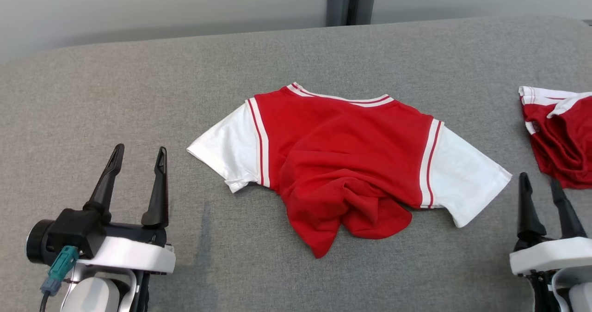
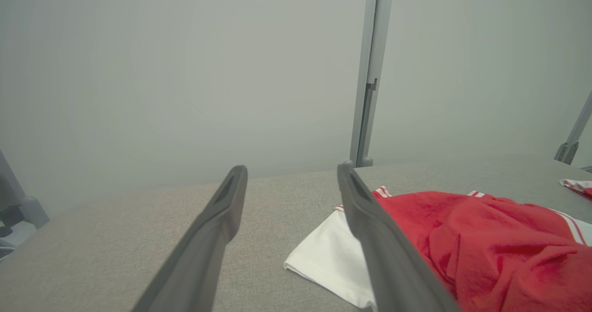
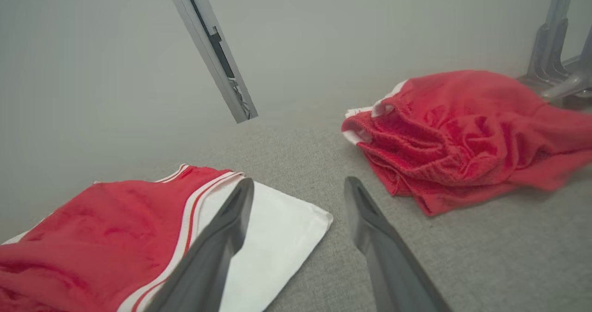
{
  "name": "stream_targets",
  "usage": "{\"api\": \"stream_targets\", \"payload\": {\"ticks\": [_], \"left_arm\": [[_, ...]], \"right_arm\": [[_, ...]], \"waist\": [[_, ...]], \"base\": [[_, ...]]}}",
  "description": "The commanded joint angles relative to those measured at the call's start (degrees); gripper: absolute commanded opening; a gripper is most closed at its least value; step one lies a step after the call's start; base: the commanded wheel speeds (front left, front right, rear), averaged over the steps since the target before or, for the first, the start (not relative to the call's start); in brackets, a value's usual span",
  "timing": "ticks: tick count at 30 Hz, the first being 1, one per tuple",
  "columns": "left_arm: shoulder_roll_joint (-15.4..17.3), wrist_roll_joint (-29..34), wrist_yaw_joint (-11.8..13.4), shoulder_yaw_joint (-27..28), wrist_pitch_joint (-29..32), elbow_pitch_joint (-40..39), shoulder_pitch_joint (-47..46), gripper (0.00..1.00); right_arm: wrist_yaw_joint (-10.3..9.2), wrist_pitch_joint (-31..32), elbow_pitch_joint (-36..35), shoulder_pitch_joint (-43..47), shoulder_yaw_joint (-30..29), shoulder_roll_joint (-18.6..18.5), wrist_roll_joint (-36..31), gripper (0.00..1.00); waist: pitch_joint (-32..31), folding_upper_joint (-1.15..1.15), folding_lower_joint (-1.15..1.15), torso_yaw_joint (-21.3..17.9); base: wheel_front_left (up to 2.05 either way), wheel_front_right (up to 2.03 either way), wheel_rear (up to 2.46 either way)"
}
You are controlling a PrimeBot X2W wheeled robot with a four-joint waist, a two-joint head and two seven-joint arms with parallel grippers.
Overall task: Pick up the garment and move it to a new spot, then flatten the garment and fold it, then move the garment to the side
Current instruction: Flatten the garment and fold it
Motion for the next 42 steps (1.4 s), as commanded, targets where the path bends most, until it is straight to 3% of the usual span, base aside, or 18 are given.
{"api": "stream_targets", "payload": {"ticks": [1,8,12,20,37,42], "left_arm": [[0.3,-0.3,0.5,0.5,-0.1,-0.4,0.7,1.00],[0.6,-0.7,1.7,1.1,-0.2,-1.1,3.3,1.00],[0.5,-0.9,2.4,1.1,0.1,-1.5,4.9,1.00],[0.8,-0.4,3.3,0.2,1.2,-2.7,8.2,1.00],[0.2,0.4,4.6,-2.3,3.0,-5.6,9.3,1.00],[-0.6,2.1,3.3,-6.1,4.7,-6.3,7.0,1.00]], "right_arm": [[0.00,-0.3,-1.8,0.9,-0.6,-1.0,-1.8,1.00],[0.00,0.3,-13.9,3.7,-1.5,-2.0,-8.8,1.00],[0.00,4.3,-22.0,5.6,0.1,-1.4,-12.2,1.00],[0.00,10.8,-30.0,11.2,1.1,-0.1,-14.6,1.00],[0.00,14.9,-34.5,14.7,-0.3,1.4,-14.9,1.00],[0.00,15.4,-35.0,14.0,0.1,1.3,-15.1,1.00]], "waist": [[-0.9,0.00,0.00,-0.2],[-3.7,0.00,0.00,-0.8],[-5.9,0.00,0.00,-0.7],[-9.1,0.00,0.00,-0.8],[-9.7,0.00,0.00,0.0],[-8.6,0.00,0.00,-0.1]], "base": [[0.00,0.00,0.00],[0.00,0.00,0.00],[0.00,0.00,0.00],[0.00,0.00,0.00],[0.00,0.00,0.00],[0.00,0.00,0.00]]}}
